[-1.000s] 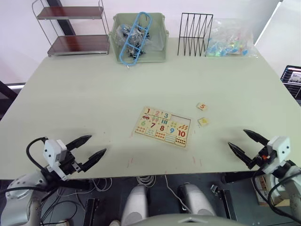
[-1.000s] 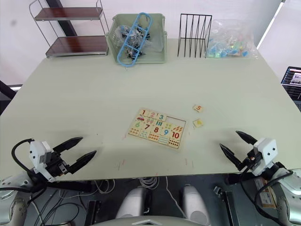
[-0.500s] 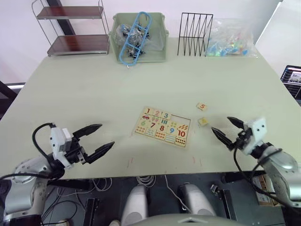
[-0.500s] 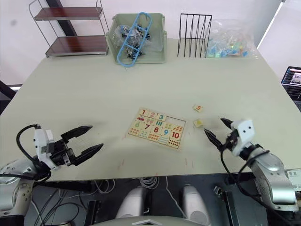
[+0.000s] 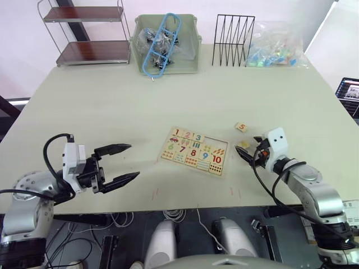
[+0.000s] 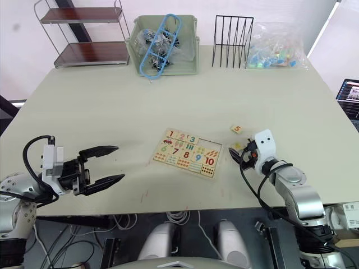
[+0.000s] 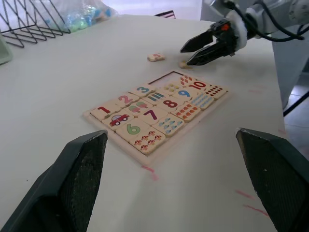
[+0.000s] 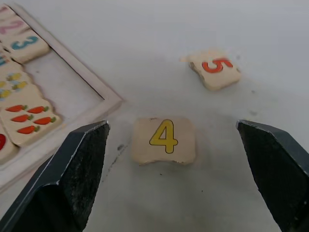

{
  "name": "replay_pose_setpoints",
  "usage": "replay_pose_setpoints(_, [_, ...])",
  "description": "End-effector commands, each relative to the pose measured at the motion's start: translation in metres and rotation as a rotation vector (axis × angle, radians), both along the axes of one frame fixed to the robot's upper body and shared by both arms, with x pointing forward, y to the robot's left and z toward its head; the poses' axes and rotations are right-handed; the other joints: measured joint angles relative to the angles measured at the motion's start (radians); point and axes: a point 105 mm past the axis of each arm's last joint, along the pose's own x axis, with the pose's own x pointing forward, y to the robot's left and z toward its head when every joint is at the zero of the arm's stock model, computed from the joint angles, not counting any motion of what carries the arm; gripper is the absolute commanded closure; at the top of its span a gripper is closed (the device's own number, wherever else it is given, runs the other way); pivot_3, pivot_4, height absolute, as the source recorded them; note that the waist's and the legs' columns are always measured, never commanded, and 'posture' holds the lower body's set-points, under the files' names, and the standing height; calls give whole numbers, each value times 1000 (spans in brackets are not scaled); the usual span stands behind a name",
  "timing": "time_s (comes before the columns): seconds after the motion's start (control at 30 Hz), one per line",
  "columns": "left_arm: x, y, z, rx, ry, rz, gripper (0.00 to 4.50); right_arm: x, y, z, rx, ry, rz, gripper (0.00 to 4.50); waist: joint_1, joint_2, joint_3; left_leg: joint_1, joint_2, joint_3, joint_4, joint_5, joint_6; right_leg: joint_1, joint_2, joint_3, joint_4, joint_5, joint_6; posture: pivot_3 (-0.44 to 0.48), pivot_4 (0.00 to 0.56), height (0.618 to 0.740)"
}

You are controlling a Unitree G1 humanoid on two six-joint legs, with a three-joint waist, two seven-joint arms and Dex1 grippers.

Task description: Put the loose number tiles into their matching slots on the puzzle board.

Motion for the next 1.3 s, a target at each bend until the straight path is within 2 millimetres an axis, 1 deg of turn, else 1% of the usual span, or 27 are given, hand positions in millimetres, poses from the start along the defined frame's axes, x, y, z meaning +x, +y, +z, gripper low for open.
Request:
replay_pose_setpoints(0.03, [0,2,11,15,-9,-52,0,2,-1,4,-11,-2,-40,108,0,0,0,0,0,0,0,0,0,0,0,0,0,0,0,0,150,740])
replay_pose_setpoints(0.17, [3,2,15,31,-3,-85,0,1,1,2,-7,8,-56,108,-1,0,0,0,0,0,0,0,0,0,0,0,0,0,0,0,150,740])
replay_pose_setpoints(0.2, [5,2,15,38,-5,-91,0,1,2,2,1,10,-64,326,-1,0,0,0,0,0,0,0,0,0,0,0,0,0,0,0,150,740])
replay_pose_setpoints(0.27, [7,1,17,42,-7,-100,0,1,3,3,8,8,-69,827,-1,0,0,0,0,0,0,0,0,0,0,0,0,0,0,0,150,740])
replay_pose_setpoints(0.37, [9,-2,17,41,-5,-119,0,0,3,5,17,4,-78,2184,-2,0,0,0,0,0,0,0,0,0,0,0,0,0,0,0,150,740])
replay_pose_setpoints(0.4, [10,-3,17,42,-4,-124,0,0,3,6,12,1,-82,2717,-2,0,0,0,0,0,0,0,0,0,0,0,0,0,0,0,150,740])
replay_pose_setpoints(0.43, [11,-4,17,43,-4,-127,0,-1,2,6,8,-1,-86,3016,-3,0,0,0,0,0,0,0,0,0,0,0,-1,0,0,0,150,740])
replay_pose_setpoints(0.47, [12,-4,17,45,-4,-133,0,-1,2,7,6,-5,-93,3088,-3,0,0,0,0,0,0,0,0,0,0,0,-1,0,0,0,150,740])
replay_pose_setpoints(0.63, [15,-7,17,51,-2,-161,0,-4,-7,14,3,-39,-183,3084,-2,0,0,-1,0,0,-1,0,0,0,0,0,0,0,0,0,150,740])
replay_pose_setpoints(0.83, [16,-10,17,52,1,-178,0,-20,-2,17,27,-27,-265,3084,-2,0,0,-1,0,-1,-1,0,0,-1,0,0,0,0,0,0,150,740])
replay_pose_setpoints(0.97, [17,-11,17,49,3,-184,0,-37,7,12,54,26,-312,3084,-2,0,0,-1,0,-1,-1,0,0,-1,0,0,0,0,0,0,150,740])
replay_pose_setpoints(1.1, [17,-11,18,52,6,-198,0,-47,9,9,69,67,-363,3084,-2,0,0,-1,1,0,-1,0,0,-1,0,0,0,-1,1,0,150,740])
replay_pose_setpoints(1.3, [17,-11,19,60,17,-222,0,-61,12,0,79,135,-409,3084,-3,0,0,-1,1,0,-1,0,0,-1,0,-1,-1,-2,3,0,150,740])
